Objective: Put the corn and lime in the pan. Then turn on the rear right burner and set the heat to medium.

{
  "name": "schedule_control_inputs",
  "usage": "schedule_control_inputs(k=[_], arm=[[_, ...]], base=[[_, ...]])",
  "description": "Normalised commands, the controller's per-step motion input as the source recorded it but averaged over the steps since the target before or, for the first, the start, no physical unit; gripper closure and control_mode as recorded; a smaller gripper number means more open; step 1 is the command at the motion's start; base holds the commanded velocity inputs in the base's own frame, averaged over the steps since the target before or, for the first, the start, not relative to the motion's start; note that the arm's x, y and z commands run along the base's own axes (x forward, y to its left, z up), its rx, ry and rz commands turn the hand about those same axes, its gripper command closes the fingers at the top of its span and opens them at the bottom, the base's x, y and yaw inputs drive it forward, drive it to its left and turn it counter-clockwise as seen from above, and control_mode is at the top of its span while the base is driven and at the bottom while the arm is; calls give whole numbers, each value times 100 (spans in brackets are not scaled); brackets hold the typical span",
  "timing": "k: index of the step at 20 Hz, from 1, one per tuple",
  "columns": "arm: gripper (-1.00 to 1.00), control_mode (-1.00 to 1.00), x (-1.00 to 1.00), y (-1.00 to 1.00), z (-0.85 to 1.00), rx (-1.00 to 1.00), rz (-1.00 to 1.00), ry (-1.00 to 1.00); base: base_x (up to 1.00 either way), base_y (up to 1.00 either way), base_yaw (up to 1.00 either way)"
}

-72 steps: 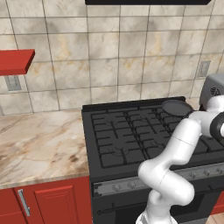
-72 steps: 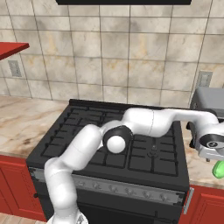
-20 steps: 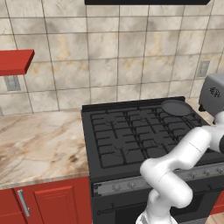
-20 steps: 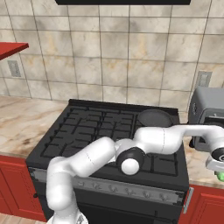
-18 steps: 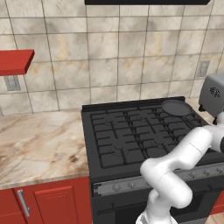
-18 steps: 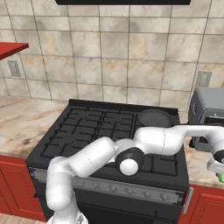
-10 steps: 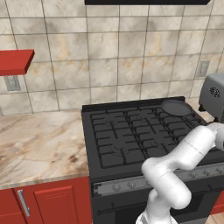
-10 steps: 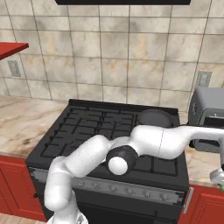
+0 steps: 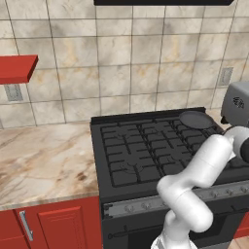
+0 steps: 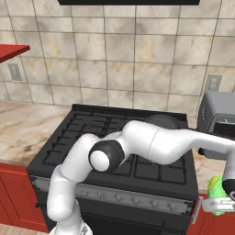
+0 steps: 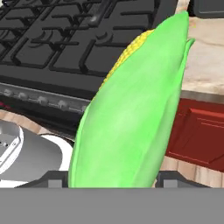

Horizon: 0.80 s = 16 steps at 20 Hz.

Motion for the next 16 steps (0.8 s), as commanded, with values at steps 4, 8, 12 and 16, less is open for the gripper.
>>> schedule_control_inputs(k=[4, 8, 12, 16], arm=[[100, -100, -28, 100, 97, -9, 21, 4], [100, -100, -1, 100, 76, -7, 17, 11], [100, -100, 0, 100, 40, -9, 10, 9], [100, -100, 0, 100, 15, -10, 0, 6]], base=[[0, 0, 0], [0, 0, 0], [0, 0, 0], [0, 0, 0]])
